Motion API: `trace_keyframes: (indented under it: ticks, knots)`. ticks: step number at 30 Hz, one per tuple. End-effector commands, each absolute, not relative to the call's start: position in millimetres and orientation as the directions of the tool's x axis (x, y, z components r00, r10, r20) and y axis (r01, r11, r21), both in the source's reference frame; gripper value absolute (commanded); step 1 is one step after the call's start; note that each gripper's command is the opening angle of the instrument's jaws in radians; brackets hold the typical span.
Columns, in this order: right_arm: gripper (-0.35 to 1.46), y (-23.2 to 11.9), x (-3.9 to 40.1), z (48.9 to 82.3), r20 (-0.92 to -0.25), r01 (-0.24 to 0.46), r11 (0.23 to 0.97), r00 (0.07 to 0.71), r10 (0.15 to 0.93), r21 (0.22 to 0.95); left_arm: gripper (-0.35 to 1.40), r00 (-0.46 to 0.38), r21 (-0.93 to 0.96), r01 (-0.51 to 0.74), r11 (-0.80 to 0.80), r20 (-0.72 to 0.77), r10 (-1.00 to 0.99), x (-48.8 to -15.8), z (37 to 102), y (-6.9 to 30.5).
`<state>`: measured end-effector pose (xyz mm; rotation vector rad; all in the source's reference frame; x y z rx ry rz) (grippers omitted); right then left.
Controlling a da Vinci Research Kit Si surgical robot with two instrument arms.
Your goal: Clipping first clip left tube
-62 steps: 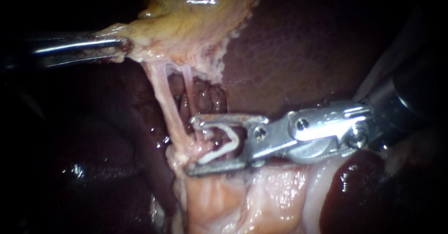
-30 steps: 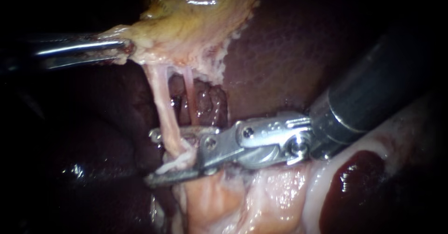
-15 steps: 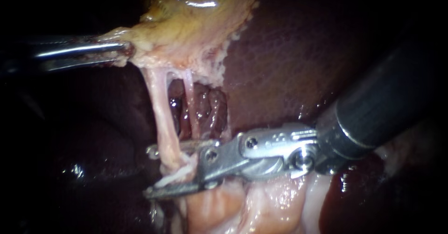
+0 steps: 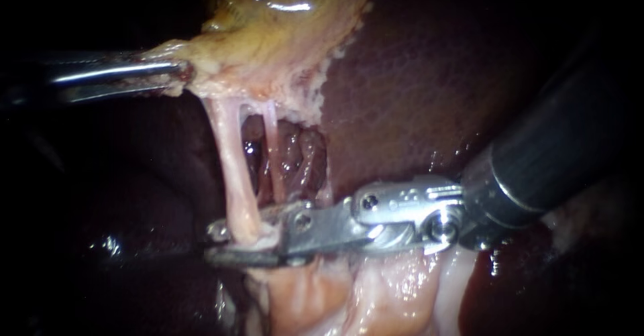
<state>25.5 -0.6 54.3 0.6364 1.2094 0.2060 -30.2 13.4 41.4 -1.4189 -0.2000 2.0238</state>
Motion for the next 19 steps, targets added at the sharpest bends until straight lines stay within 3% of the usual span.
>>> trace_keyframes:
  ticks: [1, 19]
  knots:
    - [-0.35, -0.6, 25.5, 54.3, -0.805, 0.184, 0.809, 0.360, 0.472, 0.558, -0.35, -0.203, -0.470, -0.419, -0.777, -0.786, 0.584, -30.2, 41.4, 13.4]
    - [-0.35, -0.3, 25.4, 54.7, -0.802, 0.209, 0.797, 0.361, 0.475, 0.566, -0.35, -0.203, -0.470, -0.418, -0.778, -0.786, 0.584, -30.1, 41.8, 13.6]
